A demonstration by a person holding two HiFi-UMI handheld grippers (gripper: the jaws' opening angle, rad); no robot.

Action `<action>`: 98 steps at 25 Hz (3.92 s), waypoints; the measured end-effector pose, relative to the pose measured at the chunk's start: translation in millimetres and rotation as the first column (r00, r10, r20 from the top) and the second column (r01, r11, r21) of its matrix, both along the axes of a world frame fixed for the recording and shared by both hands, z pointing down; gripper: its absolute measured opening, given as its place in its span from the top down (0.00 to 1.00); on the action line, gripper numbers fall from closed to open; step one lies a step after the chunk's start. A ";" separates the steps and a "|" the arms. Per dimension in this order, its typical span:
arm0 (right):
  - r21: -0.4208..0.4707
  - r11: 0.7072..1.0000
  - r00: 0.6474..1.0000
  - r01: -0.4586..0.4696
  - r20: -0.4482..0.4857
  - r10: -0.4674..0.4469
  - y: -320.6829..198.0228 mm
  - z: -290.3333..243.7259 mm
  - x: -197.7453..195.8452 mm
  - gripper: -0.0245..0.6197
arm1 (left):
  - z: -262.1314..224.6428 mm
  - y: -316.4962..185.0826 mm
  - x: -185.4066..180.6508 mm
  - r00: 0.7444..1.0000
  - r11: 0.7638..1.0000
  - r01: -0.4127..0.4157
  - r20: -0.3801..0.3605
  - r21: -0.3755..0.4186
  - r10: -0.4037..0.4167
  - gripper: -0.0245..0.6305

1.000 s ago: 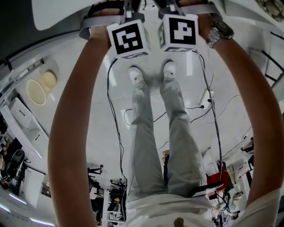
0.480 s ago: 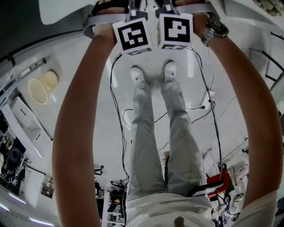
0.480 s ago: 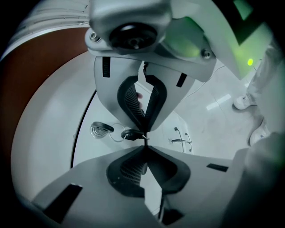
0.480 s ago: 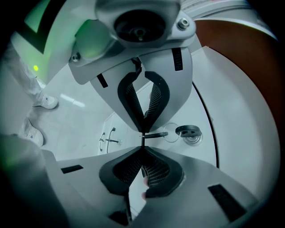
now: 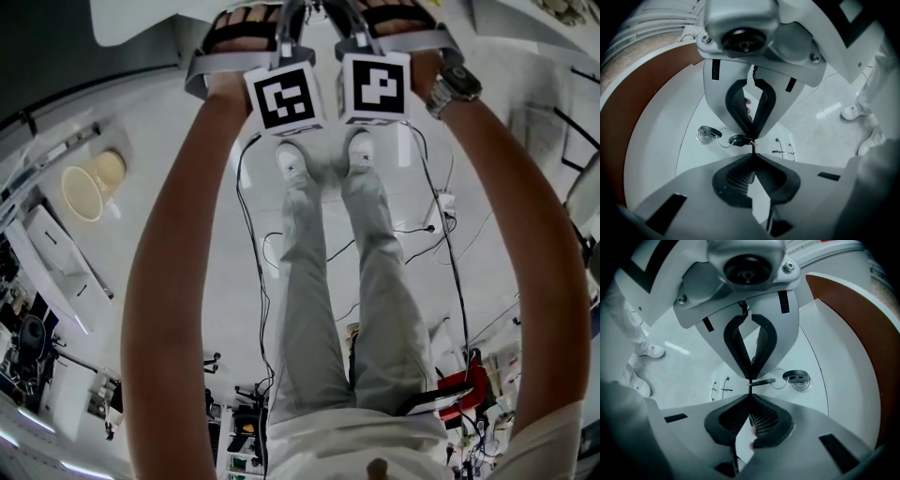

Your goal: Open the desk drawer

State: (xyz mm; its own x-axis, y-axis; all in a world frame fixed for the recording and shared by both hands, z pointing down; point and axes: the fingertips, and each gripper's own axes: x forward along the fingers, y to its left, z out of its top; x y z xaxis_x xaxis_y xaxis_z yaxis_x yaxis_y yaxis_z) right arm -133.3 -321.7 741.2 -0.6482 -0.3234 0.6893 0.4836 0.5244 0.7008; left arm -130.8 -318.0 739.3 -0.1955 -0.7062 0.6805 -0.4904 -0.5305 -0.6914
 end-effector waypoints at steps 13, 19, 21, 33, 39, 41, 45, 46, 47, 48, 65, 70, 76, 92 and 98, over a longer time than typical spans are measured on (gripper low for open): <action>-0.043 0.999 0.999 0.012 -0.037 -0.013 37.1 0.7 33.4 0.91 | 2.7 40.0 30.7 0.999 0.998 -0.027 -0.040 -0.053 0.025 0.93; -0.062 0.998 0.999 0.010 -0.052 -0.014 45.3 -2.4 40.9 0.91 | 0.3 48.7 37.5 0.998 0.998 -0.021 -0.055 -0.066 0.018 0.93; -0.069 0.998 0.998 0.011 -0.061 -0.016 47.2 -2.1 41.9 0.91 | 0.3 50.5 38.1 0.998 0.997 -0.018 -0.060 -0.073 0.013 0.93; -0.084 0.996 1.000 -0.004 -0.029 0.002 45.8 -1.1 57.1 0.90 | -1.3 47.9 51.2 0.986 0.997 0.062 -0.148 -0.054 -0.069 0.91; -0.166 0.986 0.999 -0.024 -0.031 0.019 53.3 -2.7 56.3 0.78 | -3.2 50.0 46.0 0.957 0.992 0.113 -0.262 -0.048 -0.122 0.77; -0.198 0.980 0.999 -0.039 -0.031 0.034 54.7 -2.7 62.6 0.71 | -6.2 50.3 48.0 0.932 0.986 0.162 -0.322 -0.034 -0.164 0.74; -0.249 0.958 0.987 -0.142 0.043 0.158 46.1 -19.4 75.5 0.71 | -24.2 58.9 41.8 0.842 0.941 0.335 -0.460 0.035 -0.283 0.73; -0.279 0.945 0.979 -0.168 0.066 0.194 44.7 -26.5 77.8 0.71 | -30.3 62.7 37.8 0.819 0.924 0.378 -0.486 0.055 -0.305 0.74; -0.314 0.930 0.968 -0.193 0.094 0.233 43.3 -35.1 79.6 0.78 | -37.4 66.8 33.0 0.799 0.906 0.416 -0.508 0.078 -0.323 0.80; -0.350 0.911 0.954 -0.216 0.125 0.274 41.8 -44.6 80.4 0.87 | -45.5 70.6 28.1 0.782 0.888 0.449 -0.527 0.103 -0.334 0.90; -0.882 0.435 0.733 -0.183 0.172 0.658 42.8 -207.9 121.4 0.92 | -242.0 98.5 48.3 0.390 0.767 0.614 -0.916 0.188 -0.088 0.95; -0.892 0.440 0.704 -0.103 0.247 0.666 48.4 -290.7 148.4 0.92 | -317.4 120.1 51.0 0.336 0.708 0.678 -0.940 0.200 -0.056 0.95; -0.893 0.450 0.642 0.004 0.347 0.684 30.7 -396.1 177.7 0.92 | -413.9 138.2 47.3 0.357 0.663 0.700 -0.934 0.265 -0.004 0.95; -0.908 0.378 0.467 0.183 0.418 0.779 32.4 -625.0 279.2 0.92 | -623.8 222.7 58.5 0.388 0.495 0.786 -0.919 0.369 0.069 0.95; -0.896 0.402 0.469 0.188 0.442 0.765 42.1 -636.3 268.9 0.92 | -651.4 217.4 69.6 0.397 0.494 0.776 -0.912 0.391 0.099 0.95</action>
State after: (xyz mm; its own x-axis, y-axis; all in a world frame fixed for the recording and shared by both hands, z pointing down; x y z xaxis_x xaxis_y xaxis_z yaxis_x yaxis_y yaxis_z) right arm 135.6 -279.6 104.8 -0.9598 -0.2788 0.0341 -0.2791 0.9336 -0.2248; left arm -61.2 -100.5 87.8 -0.2926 -0.9561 -0.0166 -0.9451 0.2866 0.1570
